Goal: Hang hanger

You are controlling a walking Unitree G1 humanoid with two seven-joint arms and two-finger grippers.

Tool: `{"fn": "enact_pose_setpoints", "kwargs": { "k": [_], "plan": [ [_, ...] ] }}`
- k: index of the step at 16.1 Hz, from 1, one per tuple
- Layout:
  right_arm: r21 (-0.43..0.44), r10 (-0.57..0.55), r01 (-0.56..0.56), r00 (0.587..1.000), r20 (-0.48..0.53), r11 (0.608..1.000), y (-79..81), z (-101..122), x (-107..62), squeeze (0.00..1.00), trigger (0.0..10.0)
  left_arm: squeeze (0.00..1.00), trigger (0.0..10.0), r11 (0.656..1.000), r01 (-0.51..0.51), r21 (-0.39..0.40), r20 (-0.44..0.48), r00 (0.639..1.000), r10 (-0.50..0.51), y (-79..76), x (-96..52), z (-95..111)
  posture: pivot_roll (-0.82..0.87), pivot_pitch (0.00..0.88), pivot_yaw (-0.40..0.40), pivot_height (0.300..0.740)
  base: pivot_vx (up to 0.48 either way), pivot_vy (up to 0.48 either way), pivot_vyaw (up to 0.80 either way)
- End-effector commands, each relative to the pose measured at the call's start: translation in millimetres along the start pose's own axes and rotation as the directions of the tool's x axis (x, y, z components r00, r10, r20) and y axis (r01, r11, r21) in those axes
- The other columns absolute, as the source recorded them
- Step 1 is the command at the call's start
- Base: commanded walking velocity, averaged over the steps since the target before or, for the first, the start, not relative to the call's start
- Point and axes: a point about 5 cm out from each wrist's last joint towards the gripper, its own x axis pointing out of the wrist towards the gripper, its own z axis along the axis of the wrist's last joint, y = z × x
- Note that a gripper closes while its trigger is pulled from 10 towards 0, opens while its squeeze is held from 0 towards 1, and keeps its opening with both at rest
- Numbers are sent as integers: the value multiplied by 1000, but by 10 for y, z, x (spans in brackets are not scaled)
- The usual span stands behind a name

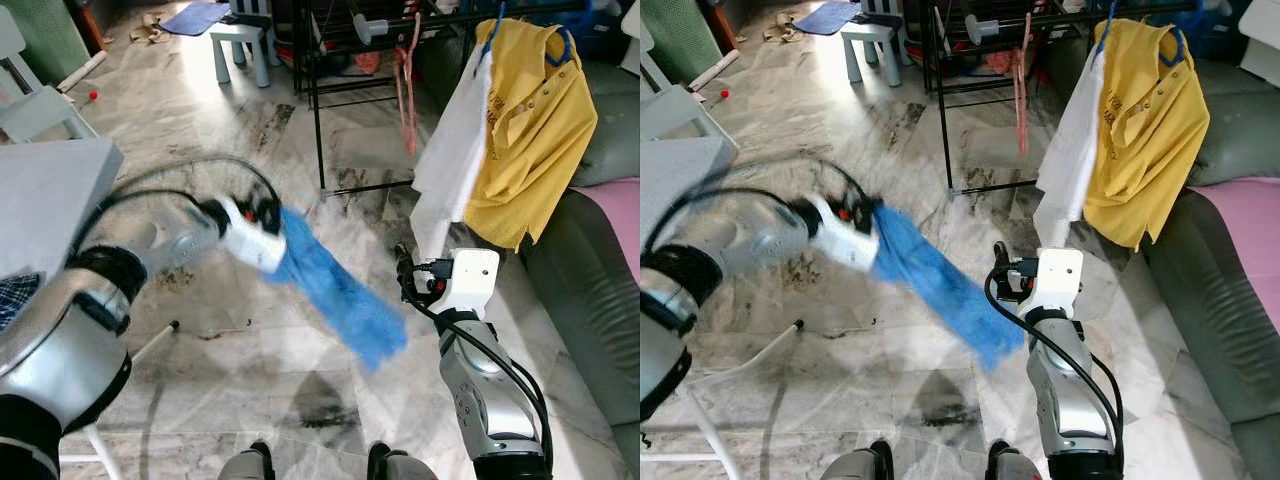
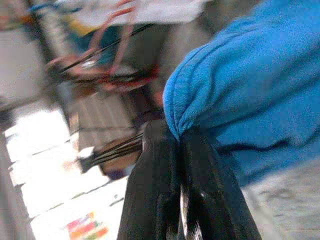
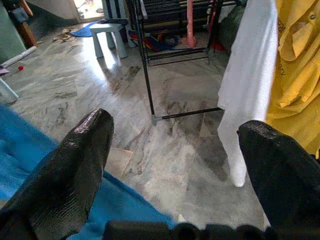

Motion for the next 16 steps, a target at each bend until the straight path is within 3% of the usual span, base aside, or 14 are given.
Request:
{"fn": "enact_pose_setpoints", "kwargs": {
  "k": [1,2,3,4,5,7,8,9,10,11,12,13,15,16],
  "plan": [
    [1,6,-6,1000,-5,1000,16,-13,8,0,10000,0,10000,989,-129,-79,-9,992,128,177,4,-19,-10,162,79,740,0,0,0],
    [2,6,-6,1000,-5,1000,11,-10,10,0,10000,0,10000,973,-158,-171,-23,987,156,178,7,-11,-10,162,79,740,0,0,0],
    [5,3,-3,1000,-2,1000,-2,-3,9,0,10000,0,10000,890,-203,-409,-64,979,193,123,15,9,-22,161,82,740,0,0,0],
    [6,2,-2,1000,-1,1000,-5,-2,8,0,10000,0,10000,864,-209,-459,-75,978,197,101,18,14,-22,161,82,740,0,0,0],
    [6,-9,9,1000,8,1000,-35,21,-8,0,10000,0,10000,752,-217,-622,-93,975,204,-83,6,89,-33,163,82,740,0,0,0],
    [-1,-25,25,1000,18,1000,-108,53,-62,0,10000,0,10000,552,-230,-802,-129,968,216,-435,-82,263,-41,164,75,740,0,0,0],
    [-4,-28,28,999,18,1000,-135,60,-82,0,10000,0,10000,477,-232,-848,-147,967,208,-554,-129,328,-45,164,71,740,0,0,0],
    [-12,-23,23,1000,11,1000,-175,71,-113,0,10000,0,10000,352,-177,-919,-149,983,106,-900,-251,494,-48,172,56,740,0,0,0],
    [-14,-21,21,1000,8,1000,-182,72,-117,0,10000,0,10000,329,-158,-931,-137,987,85,-970,-281,536,-48,173,53,740,0,0,0],
    [-22,-15,15,1000,1,1000,-195,69,-116,0,10000,0,10000,245,-142,-959,-133,990,51,-1057,-326,580,-46,173,42,740,0,0,0],
    [-27,-8,8,1000,-4,1000,-202,71,-101,0,10000,0,10000,168,-102,-981,-98,995,31,-1064,-350,622,-33,169,31,740,0,0,0],
    [-30,5,-5,1000,-5,1000,-186,79,-81,0,10000,0,10000,117,-79,-990,-76,997,26,-1027,-356,630,-30,168,28,740,0,0,0],
    [-34,29,-29,1000,1,999,-137,111,-25,0,10000,0,10000,-45,-73,-996,-75,996,40,-913,-313,607,-23,161,29,740,0,0,0],
    [-34,29,-29,1000,1,999,-135,115,-23,0,10000,0,10000,-83,-75,-994,-78,996,34,-902,-316,612,-23,161,29,740,0,0,0]
  ]
}}
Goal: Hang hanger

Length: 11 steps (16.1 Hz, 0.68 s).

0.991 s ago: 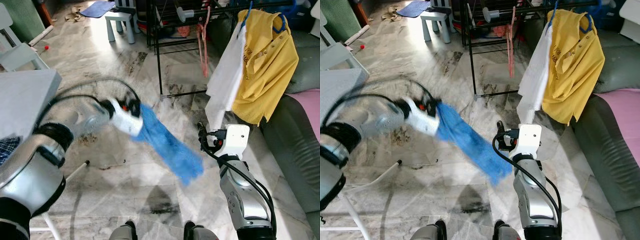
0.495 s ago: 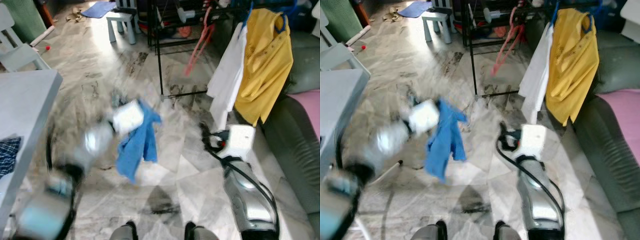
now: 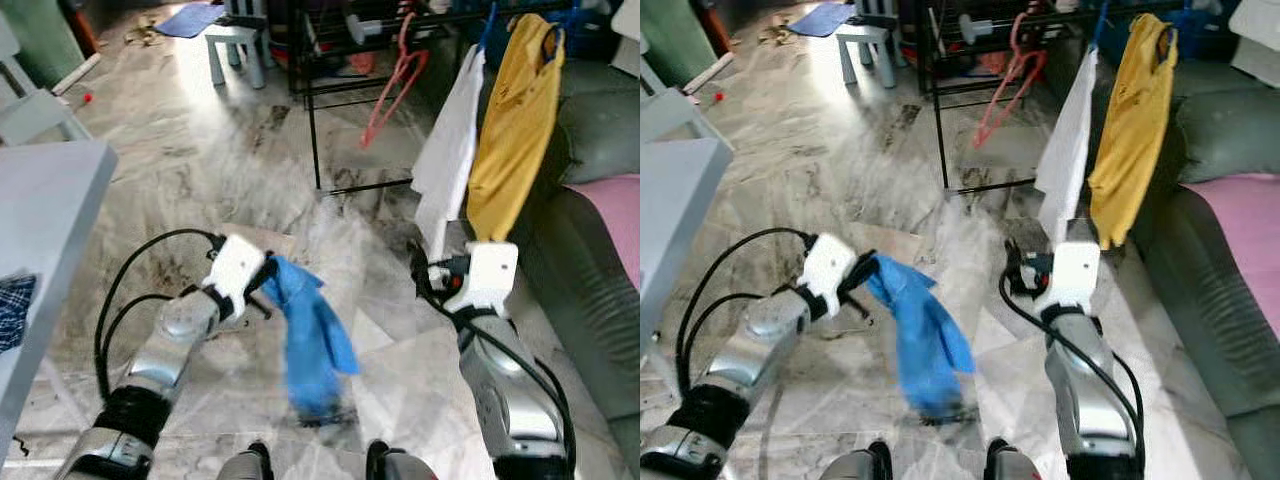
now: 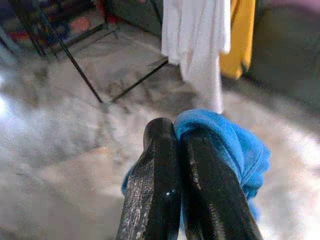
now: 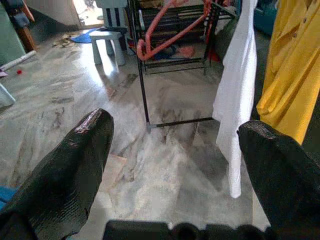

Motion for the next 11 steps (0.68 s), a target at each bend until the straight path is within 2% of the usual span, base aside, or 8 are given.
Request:
{"fn": "enact_pose_setpoints", "kwargs": {
  "k": [1,2,4,5,8,10,11],
  "plan": [
    [9,4,-4,1000,-21,1000,23,-33,1,0,10000,0,10000,998,-21,-62,3,1000,21,47,-33,32,-24,164,31,740,0,0,0],
    [13,-1,2,1000,-16,1000,26,-22,-6,0,10000,0,10000,995,-58,-78,23,998,60,33,-32,59,-40,164,47,740,0,0,0],
    [25,-36,36,999,-18,999,-2,-37,-97,0,10000,0,10000,963,-181,-201,37,981,192,-119,-74,11,-72,166,51,740,0,0,0],
    [26,-42,43,999,-28,999,-18,-63,-164,0,10000,0,10000,952,-210,-224,39,974,224,-265,-161,-65,-81,167,50,740,0,0,0],
    [11,-44,45,998,-40,999,-54,-72,-202,0,10000,0,10000,957,-224,-185,91,966,244,-413,-245,-41,-89,166,36,740,0,0,0],
    [5,-48,48,998,-43,999,-70,-51,-163,0,10000,0,10000,936,-239,-257,86,959,269,-443,-255,-26,-87,167,28,740,0,0,0],
    [-16,-41,40,998,-37,999,-64,-24,-124,0,10000,0,10000,945,-209,-250,103,965,241,-451,-242,5,-84,163,24,740,0,0,0]
  ]
}}
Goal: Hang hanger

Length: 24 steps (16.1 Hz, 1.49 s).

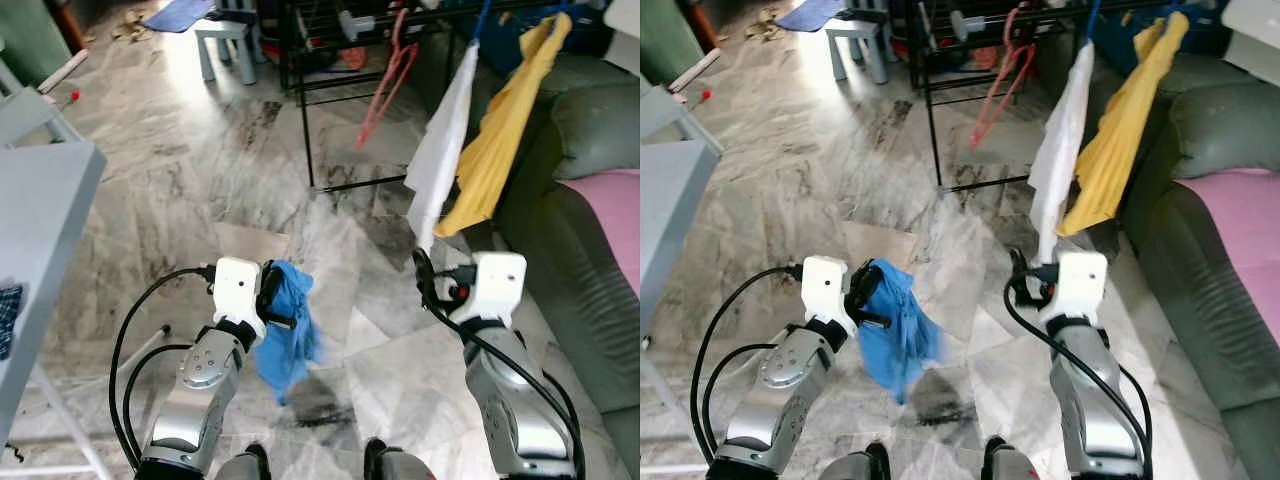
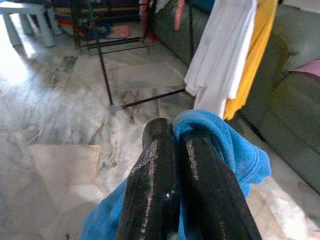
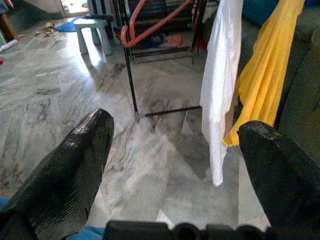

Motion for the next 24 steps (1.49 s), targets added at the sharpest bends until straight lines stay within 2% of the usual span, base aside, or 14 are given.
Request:
{"fn": "enact_pose_setpoints", "kwargs": {
  "k": [1,4,8,13,16,18,20,22,24],
  "plan": [
    [-7,-1,1,1000,-4,1000,-2,18,33,0,10000,0,10000,999,27,20,16,999,-28,28,12,61,-84,158,25,740,0,0,-800],
    [-8,-5,5,1000,1,1000,-1,28,46,0,10000,0,10000,999,33,6,26,999,-34,92,111,129,-97,156,33,740,190,80,-465],
    [-30,30,-30,1000,2,999,92,10,-2,0,10000,0,10000,998,58,-40,31,998,-57,-85,170,104,-117,151,33,740,331,310,0],
    [-42,35,-33,999,30,999,108,85,78,0,10000,0,10000,995,88,-37,37,996,-87,-205,192,77,-125,115,32,740,332,346,0],
    [-30,28,-27,999,39,999,115,121,122,0,10000,0,10000,994,95,-49,47,995,-93,-247,231,127,-103,125,32,740,373,301,0],
    [-62,56,-53,997,46,997,194,105,127,0,10000,0,10000,989,141,34,52,988,-142,-270,203,124,-104,139,31,740,435,0,0],
    [-41,11,-9,999,52,999,170,127,130,0,10000,0,10000,997,77,-15,14,997,-77,-211,209,65,-111,144,28,740,414,0,0],
    [-58,17,-14,999,48,998,170,114,93,0,10000,0,10000,997,46,-56,12,999,-46,-232,200,39,-123,147,23,740,0,0,-766],
    [-71,12,-9,999,36,997,109,82,68,0,10000,0,10000,992,104,-73,37,994,-101,-325,171,46,-125,151,13,740,0,0,0]
  ]
}}
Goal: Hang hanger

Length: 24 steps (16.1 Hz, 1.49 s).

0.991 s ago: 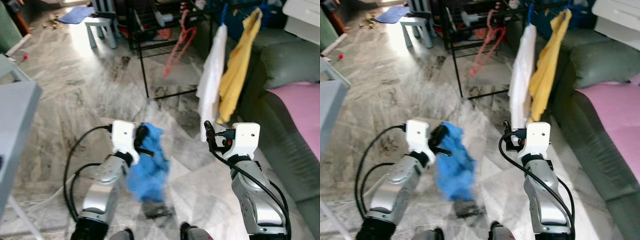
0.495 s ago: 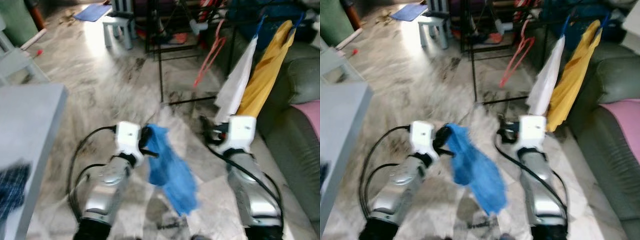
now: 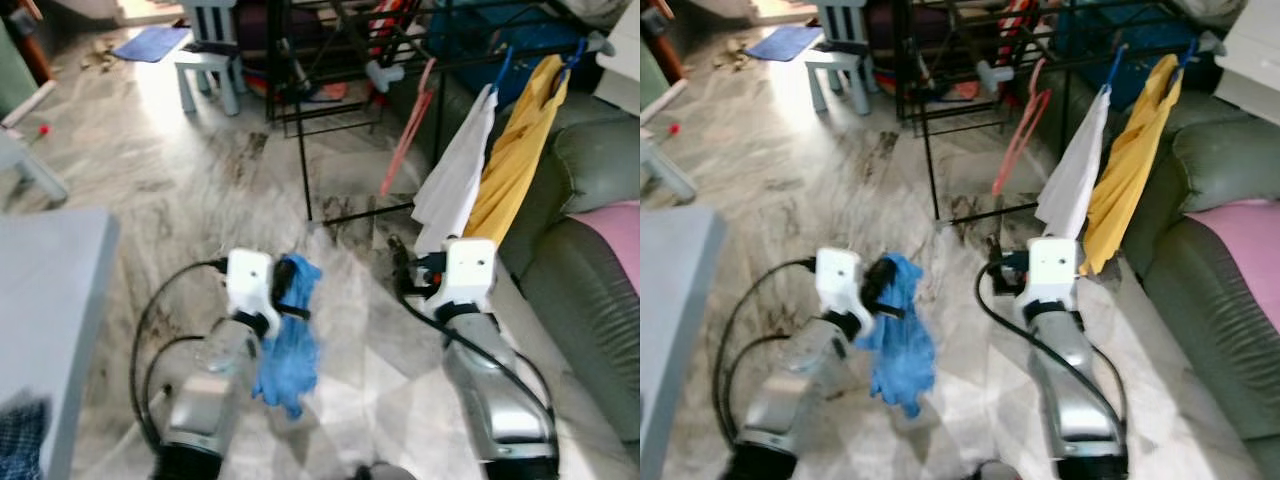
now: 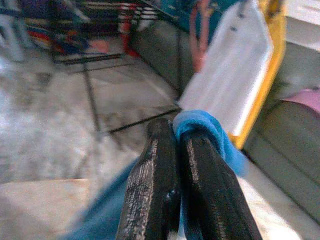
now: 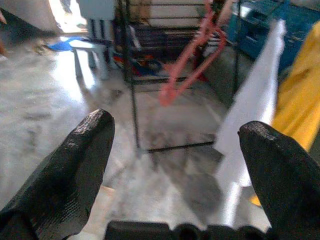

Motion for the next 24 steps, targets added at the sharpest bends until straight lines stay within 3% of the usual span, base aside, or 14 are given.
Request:
{"fn": "enact_pose_setpoints", "kwargs": {
  "k": [1,6,12,21,24],
  "plan": [
    [1,-23,23,1000,0,1000,-44,5,-10,0,10000,0,10000,999,34,3,23,999,-34,-44,-27,25,-125,151,13,740,244,0,0],
    [-16,-26,27,1000,16,1000,-39,40,5,0,10000,0,10000,999,49,-2,24,999,-49,-70,1,22,-138,144,16,740,424,0,-719],
    [-20,-13,13,1000,14,1000,-36,27,-4,0,10000,0,10000,998,58,-24,22,998,-57,-117,15,8,-143,145,15,740,455,0,0],
    [-25,26,-26,999,20,999,21,23,-25,0,10000,0,10000,998,52,-34,-6,999,-53,-126,32,-27,-144,146,18,740,356,317,209],
    [-22,13,-12,1000,16,1000,-8,16,-16,0,10000,0,10000,998,61,-22,-1,998,-61,-142,45,-3,-142,147,21,740,0,458,0]
  ]
}}
